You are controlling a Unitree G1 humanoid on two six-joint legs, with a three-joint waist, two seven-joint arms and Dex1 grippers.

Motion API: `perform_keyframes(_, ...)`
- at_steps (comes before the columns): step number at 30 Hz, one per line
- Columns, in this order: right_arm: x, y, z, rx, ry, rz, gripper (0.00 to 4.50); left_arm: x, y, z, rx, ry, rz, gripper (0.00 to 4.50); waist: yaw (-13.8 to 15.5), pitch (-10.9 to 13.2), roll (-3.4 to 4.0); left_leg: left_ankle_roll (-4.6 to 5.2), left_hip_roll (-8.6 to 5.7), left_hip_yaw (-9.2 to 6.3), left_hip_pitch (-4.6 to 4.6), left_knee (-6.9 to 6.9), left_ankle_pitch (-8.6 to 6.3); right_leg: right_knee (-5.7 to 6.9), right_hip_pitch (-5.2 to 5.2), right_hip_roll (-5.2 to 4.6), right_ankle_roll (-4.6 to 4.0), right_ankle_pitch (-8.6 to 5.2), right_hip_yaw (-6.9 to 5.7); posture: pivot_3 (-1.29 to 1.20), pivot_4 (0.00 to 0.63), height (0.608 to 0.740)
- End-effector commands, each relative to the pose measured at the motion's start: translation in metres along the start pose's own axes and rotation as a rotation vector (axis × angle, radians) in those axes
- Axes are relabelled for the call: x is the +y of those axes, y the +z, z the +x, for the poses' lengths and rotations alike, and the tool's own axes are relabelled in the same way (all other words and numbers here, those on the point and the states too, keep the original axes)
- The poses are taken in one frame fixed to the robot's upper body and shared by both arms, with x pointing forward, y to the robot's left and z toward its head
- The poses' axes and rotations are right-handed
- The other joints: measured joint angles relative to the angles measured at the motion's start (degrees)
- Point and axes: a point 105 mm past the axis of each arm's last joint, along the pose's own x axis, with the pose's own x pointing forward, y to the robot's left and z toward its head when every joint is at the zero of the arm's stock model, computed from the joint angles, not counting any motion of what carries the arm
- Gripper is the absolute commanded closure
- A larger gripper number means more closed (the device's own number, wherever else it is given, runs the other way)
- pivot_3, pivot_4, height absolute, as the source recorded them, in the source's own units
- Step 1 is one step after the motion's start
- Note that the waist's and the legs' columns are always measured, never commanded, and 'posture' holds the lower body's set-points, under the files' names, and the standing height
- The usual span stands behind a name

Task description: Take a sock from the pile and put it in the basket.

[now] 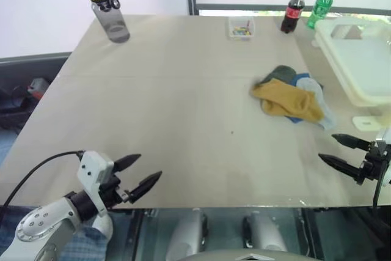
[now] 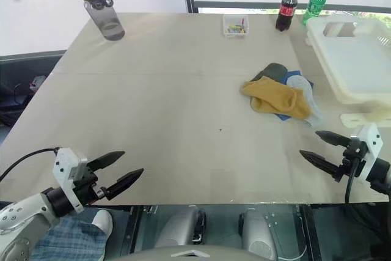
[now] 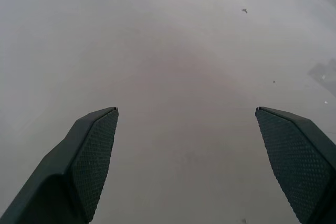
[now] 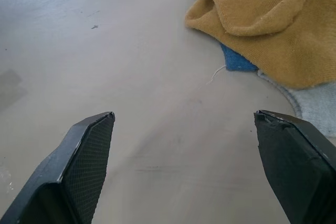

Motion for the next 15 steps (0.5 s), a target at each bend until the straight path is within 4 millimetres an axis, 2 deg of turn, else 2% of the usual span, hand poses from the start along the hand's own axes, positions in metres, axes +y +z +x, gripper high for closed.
perform_keyframes(1, 0.0005, 0.0084, -0.0011, -0.018, 0.011, -0.034, 0.13, 0.0037, 0.0107, -0.0044, -0.029, 0.009, 0.041, 0.00, -0.07, 0.00, 0.00, 0.00, 0.00, 0.00, 0.00, 0.00, 0.00, 0.00, 0.00, 0.01, 0.00, 0.00, 0.00, 0.00, 0.150, 0.740)
perform_keyframes(15, 0.0066, 0.0038, 0.0019, -0.008, 0.025, -0.029, 0.13, 0.0061, 0.0171, -0.0041, -0.028, -0.008, 0.053, 0.00, -0.01, -0.01, 0.01, 0.00, 0.00, 0.00, 0.01, 0.00, 0.00, 0.02, 0.00, 0.11, 0.01, 0.00, 0.00, 0.00, 0.150, 0.740)
